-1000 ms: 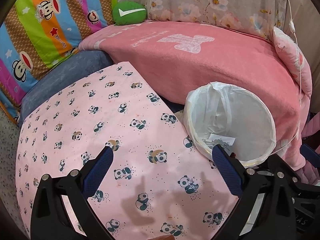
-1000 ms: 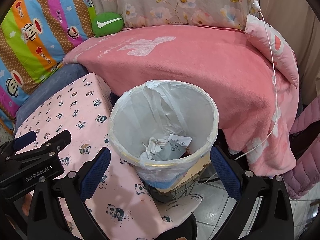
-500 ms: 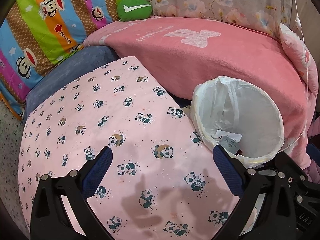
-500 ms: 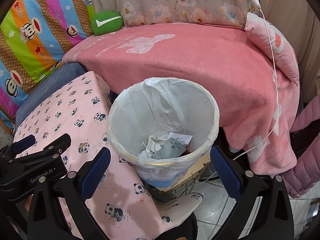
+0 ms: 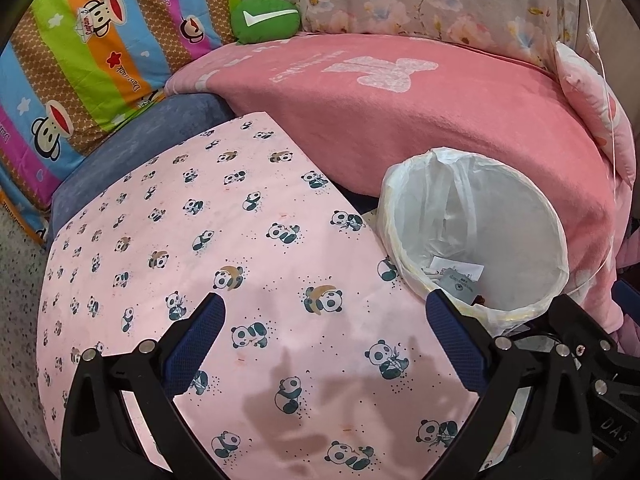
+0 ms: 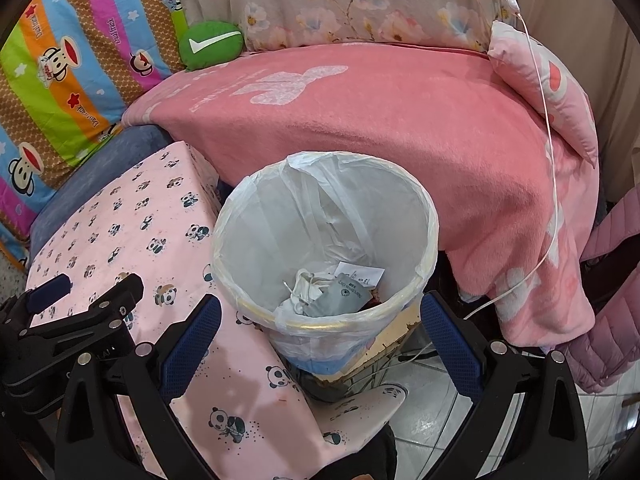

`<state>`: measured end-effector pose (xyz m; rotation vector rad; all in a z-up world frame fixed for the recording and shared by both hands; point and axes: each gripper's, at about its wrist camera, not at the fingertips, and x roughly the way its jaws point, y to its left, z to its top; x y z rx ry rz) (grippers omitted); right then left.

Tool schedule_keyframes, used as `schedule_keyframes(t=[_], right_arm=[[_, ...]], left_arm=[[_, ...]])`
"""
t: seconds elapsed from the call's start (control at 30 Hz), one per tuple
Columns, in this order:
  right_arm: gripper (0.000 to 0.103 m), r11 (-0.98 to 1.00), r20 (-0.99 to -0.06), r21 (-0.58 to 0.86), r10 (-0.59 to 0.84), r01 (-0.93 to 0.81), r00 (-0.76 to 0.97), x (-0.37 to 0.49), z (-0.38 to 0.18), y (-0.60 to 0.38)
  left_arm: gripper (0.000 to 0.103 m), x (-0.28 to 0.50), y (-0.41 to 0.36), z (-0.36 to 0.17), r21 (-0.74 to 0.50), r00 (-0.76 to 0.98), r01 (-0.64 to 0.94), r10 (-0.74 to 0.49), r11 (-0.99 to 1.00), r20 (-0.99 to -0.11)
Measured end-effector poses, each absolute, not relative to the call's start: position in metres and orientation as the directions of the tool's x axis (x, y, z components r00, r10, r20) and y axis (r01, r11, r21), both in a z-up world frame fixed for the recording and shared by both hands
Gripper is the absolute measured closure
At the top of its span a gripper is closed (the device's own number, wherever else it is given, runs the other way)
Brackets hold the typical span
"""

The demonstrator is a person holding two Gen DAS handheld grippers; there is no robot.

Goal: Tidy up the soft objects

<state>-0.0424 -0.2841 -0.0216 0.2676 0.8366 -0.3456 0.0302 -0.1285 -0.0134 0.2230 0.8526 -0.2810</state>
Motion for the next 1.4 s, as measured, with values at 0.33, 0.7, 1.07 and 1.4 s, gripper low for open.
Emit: schedule_keyframes(t=[0.33, 0.7, 1.07, 1.4], right_arm=[[0.005, 0.910, -0.760, 0.096, -0.194, 0.402, 0.620, -0.0426, -0.0225, -0.2851], [0.005, 0.910, -0.760, 0.096, -0.194, 0.402, 0.620, -0.0423, -0.0225, -0.2849], [0.005, 0.911, -0.761, 0.097, -0.192, 0.401, 0.620, -0.0416, -0.0228, -0.2851], [0.005, 0.910, -0.763, 0.098, -0.191, 0.402, 0.618, -0.0402, -0.0235, -0.2850]], left_arm=[[0.007, 0.0304, -0.1299, -0.0142, 0.083, 0.624, 0.336, -0.156, 0.938, -0.766], [0.007, 0.0306, -0.1296, -0.0142, 0.083, 0.624, 0.337, -0.156, 0.938, -0.765], [0.007, 0.0317, -0.1300, -0.0139, 0.084, 0.625, 0.334, -0.154, 0.939, -0.765], [0.007, 0.0351, -0.1303, -0.0111, 0.087, 0.632, 0.331, -0.152, 0.940, -0.760]])
